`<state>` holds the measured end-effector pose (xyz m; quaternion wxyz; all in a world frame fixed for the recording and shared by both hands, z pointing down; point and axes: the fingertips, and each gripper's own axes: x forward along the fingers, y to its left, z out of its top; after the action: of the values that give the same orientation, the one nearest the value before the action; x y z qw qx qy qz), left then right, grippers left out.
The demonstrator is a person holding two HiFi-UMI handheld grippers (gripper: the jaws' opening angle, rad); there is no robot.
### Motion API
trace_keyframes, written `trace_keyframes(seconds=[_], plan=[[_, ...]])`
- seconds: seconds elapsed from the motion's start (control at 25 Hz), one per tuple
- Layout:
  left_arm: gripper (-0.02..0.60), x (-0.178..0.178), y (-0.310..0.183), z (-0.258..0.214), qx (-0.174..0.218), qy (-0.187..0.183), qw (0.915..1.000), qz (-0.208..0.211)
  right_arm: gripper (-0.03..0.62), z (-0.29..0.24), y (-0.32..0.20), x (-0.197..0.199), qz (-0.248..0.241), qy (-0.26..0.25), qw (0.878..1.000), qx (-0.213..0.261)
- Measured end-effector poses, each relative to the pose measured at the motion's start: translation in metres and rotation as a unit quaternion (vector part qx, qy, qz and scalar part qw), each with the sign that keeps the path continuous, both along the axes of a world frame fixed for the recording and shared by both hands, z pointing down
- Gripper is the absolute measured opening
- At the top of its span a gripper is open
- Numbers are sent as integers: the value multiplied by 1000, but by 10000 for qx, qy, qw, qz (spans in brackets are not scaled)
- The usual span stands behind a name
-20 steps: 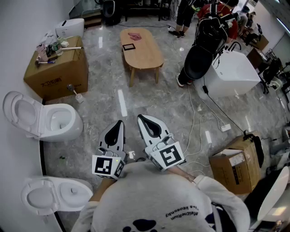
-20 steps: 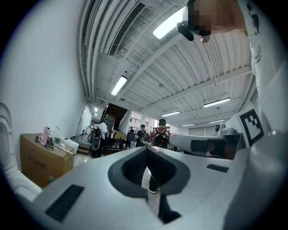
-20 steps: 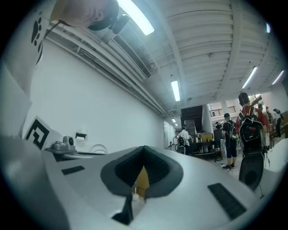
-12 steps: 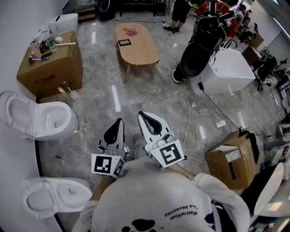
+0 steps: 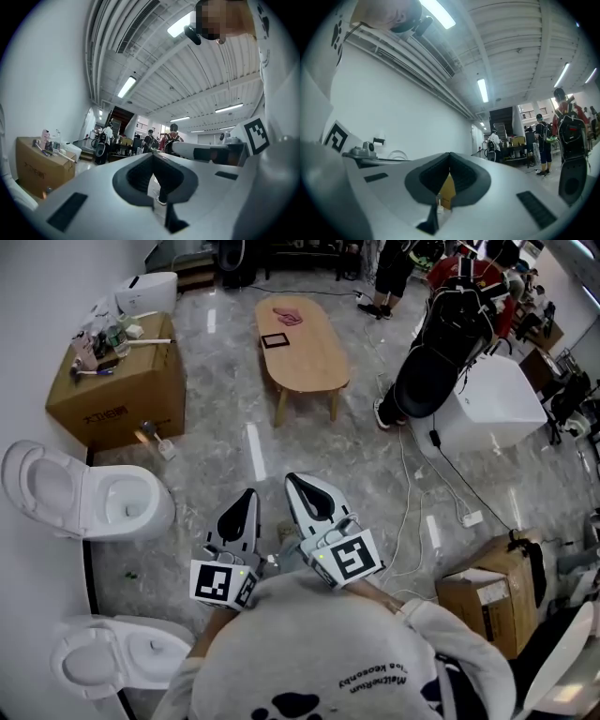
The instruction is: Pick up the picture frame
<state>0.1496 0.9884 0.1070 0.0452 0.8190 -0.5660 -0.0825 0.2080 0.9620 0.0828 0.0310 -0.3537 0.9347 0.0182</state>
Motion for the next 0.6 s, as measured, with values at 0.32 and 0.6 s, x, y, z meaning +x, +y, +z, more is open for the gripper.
trace_keyframes(seconds=[0.32,0.6], plan=[[8,-16,-96,-17,48,-98,9982,-591,8,-13,-101,-23,-658,-27,9978,22],[8,-18,-176,-15,44,-132,9962,-865,8,-5,-183,-25,-1013,-72,9948,-40]])
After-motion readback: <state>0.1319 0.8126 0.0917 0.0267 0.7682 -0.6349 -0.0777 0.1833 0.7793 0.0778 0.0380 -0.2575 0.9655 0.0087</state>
